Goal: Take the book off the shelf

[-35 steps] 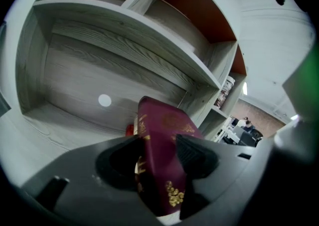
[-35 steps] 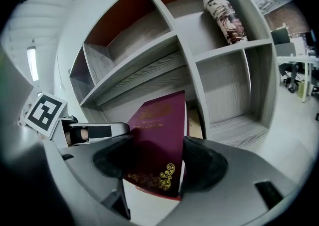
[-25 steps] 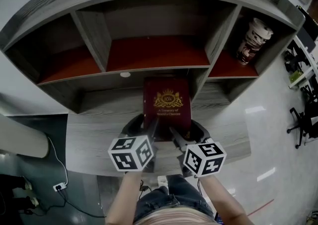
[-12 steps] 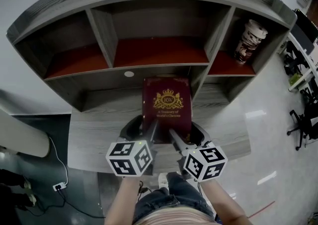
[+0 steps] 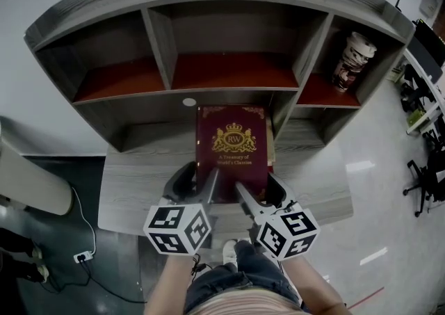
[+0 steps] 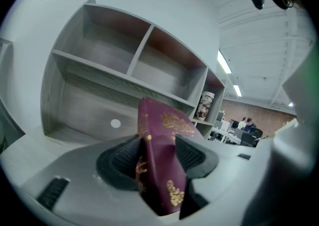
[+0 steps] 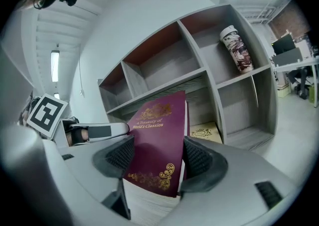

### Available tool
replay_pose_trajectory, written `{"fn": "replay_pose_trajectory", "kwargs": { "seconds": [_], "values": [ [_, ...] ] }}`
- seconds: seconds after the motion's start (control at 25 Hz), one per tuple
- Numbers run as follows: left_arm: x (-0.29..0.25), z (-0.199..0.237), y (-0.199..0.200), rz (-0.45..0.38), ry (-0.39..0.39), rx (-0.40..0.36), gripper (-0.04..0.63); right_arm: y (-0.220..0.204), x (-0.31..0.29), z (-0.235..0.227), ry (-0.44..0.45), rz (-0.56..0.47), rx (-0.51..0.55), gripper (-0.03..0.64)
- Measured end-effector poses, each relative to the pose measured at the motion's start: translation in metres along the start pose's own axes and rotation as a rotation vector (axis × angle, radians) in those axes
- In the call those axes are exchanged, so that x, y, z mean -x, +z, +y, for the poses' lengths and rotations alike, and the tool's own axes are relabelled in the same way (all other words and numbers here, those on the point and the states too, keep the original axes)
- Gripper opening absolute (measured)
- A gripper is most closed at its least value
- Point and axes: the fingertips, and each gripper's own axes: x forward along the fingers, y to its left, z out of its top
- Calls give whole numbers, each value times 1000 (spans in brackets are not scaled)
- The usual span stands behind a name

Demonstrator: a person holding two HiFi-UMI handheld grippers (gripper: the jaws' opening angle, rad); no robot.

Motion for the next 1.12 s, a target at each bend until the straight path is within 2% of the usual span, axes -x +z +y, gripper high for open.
{"fn": "replay_pose_trajectory", "kwargs": {
  "seconds": [0.24,1.12],
  "values": [
    [18,5,8,-41,16,-7,219,4,1,16,37,-27,21,293],
    [111,27,55,-249,158,-10,199,34,7,100,256,-122,73,293]
  ]
}}
